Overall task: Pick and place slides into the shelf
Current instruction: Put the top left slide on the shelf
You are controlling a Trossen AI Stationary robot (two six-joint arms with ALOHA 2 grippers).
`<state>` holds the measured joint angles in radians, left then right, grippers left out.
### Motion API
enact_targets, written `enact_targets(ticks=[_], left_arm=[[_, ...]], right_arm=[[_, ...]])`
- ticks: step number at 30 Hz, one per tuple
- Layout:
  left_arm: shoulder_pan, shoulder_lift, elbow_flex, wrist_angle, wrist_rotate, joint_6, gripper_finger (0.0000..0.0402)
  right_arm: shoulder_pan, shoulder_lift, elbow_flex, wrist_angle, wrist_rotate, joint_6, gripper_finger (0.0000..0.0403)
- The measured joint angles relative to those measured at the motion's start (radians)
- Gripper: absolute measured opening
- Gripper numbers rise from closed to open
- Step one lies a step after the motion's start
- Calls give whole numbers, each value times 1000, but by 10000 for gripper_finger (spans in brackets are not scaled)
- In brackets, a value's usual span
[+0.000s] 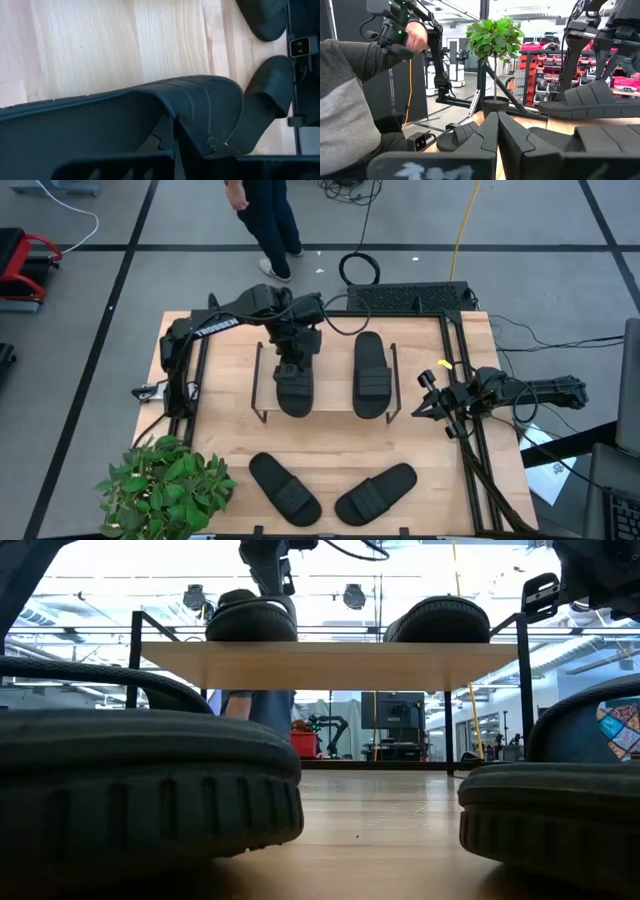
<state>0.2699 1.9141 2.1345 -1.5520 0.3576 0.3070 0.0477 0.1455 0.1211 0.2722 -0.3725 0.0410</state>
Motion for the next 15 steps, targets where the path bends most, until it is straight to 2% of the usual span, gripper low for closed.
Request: enact_targets(ticks=[8,11,15], left_arm=[[-9,0,-1,16,-44,-15,6],[-10,0,-1,33,-45,-22,30],[-8,0,-1,37,-50,-28,85]], right_arm=[[0,0,0,0,0,0,0],[0,0,0,0,0,0,0],[0,0,0,0,0,0,0]])
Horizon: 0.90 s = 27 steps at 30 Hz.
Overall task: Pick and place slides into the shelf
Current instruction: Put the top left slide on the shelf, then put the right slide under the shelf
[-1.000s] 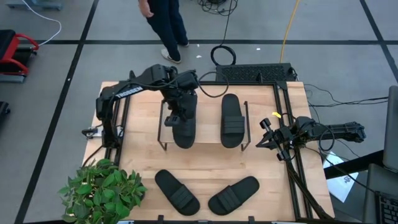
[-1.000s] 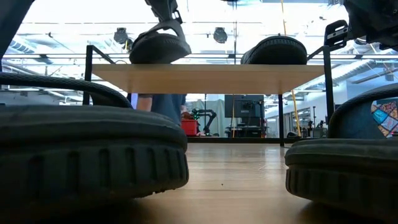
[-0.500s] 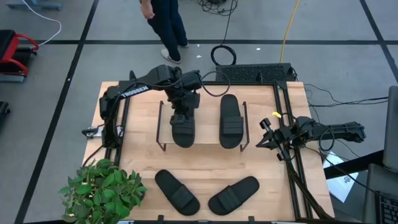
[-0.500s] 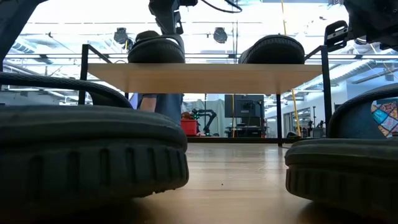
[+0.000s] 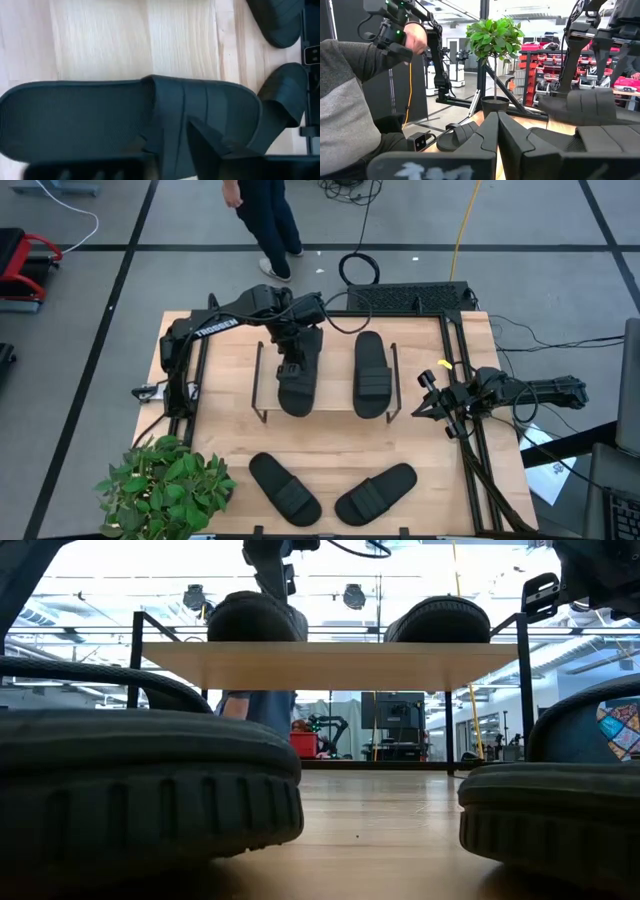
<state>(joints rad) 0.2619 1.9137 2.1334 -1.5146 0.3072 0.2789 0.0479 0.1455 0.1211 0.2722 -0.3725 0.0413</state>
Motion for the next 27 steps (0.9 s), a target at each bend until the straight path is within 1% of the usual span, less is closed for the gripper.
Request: enact_targets(ticks=[5,8,10,13,14,17,20,22,23,24,25,27], left_arm=[[-3,0,0,25,-28,26,160],[-15,-23,-1,24,-51,66,193],[-40,-59,-1,24,-52,94,206],[-102,-137,-1,24,-52,128,207],[-129,-166,-1,24,-62,138,201],[-241,-275,-1,25,-172,161,160],[-351,-397,-1,36,-352,137,94],[-399,-485,0,59,-465,77,45],[-414,-531,0,66,-499,42,23],[-422,-577,0,69,-524,-2,12],[-427,-621,-4,78,-553,-49,10],[-440,-712,-40,115,-647,-148,13]], right_arm=[[0,0,0,0,0,0,0],[0,0,0,0,0,0,0],[0,0,0,0,0,0,0],[0,0,0,0,1,-3,0],[0,0,0,0,1,-8,0],[0,0,0,0,1,-52,0],[0,0,0,0,2,-76,0],[0,0,0,1,2,-77,0],[0,0,0,1,2,-77,0],[0,0,0,3,2,-78,0],[0,0,0,7,3,-80,0],[0,0,0,8,3,-86,0]])
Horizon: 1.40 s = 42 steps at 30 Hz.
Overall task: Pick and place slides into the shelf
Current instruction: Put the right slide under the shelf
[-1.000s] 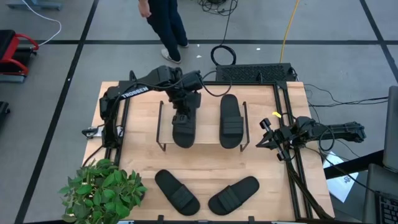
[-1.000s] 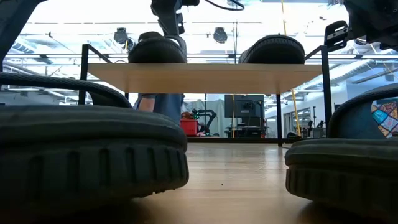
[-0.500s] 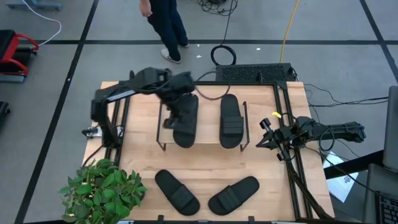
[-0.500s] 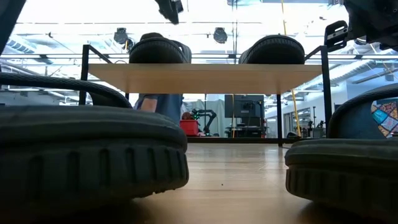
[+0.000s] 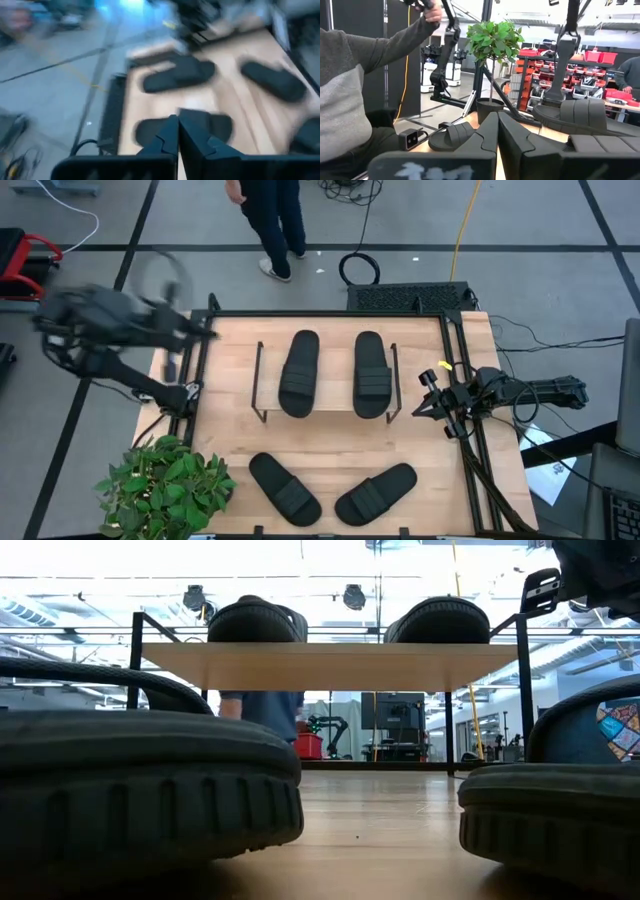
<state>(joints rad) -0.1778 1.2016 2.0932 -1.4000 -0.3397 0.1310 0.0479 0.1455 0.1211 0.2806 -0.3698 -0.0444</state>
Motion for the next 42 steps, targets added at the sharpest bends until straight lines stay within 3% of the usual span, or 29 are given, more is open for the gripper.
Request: enact_targets(ticks=[5,9,11,13,17,19,23,28,36,42], left_arm=[[-21,-222,-260,128,-108,-138,3],[-21,-383,-571,385,-94,-162,6],[-21,-442,-731,565,11,-110,3],[-21,-475,-871,757,184,-45,1],[-21,-465,-1119,1041,448,78,1],[-20,-444,-1223,1151,522,120,1],[-19,-408,-1385,1335,598,197,0],[-19,-412,-1565,1538,593,183,0],[-27,-425,-1750,1630,623,96,0],[-55,-426,-1850,1715,638,162,0]], right_arm=[[0,0,0,0,1,-1,0],[0,0,0,0,2,-1,0],[0,0,0,2,2,-1,0],[0,0,0,4,1,-1,0],[0,3,0,3,0,3,0],[0,12,0,5,-1,13,0],[0,34,0,3,-4,25,0],[0,53,0,6,-25,19,0],[0,56,0,7,-28,-42,0],[0,56,0,7,-28,-75,0]])
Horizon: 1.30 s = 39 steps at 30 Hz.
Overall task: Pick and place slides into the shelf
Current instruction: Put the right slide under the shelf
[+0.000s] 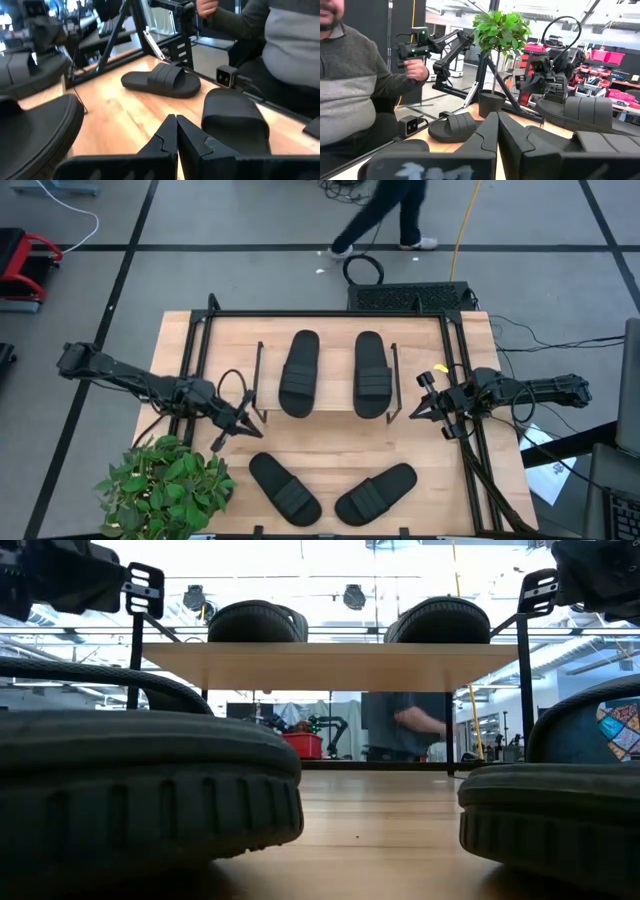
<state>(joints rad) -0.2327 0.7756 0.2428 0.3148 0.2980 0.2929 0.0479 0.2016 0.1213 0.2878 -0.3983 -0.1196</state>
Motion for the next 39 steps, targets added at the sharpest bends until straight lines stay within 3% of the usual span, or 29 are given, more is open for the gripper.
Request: enact_targets(ticks=[6,39], left_arm=[[-30,-1,-59,80,40,22,0],[-84,1,-66,107,3,24,4]], right_arm=[[0,0,0,0,-56,-4,0],[0,12,0,0,-49,-4,0]])
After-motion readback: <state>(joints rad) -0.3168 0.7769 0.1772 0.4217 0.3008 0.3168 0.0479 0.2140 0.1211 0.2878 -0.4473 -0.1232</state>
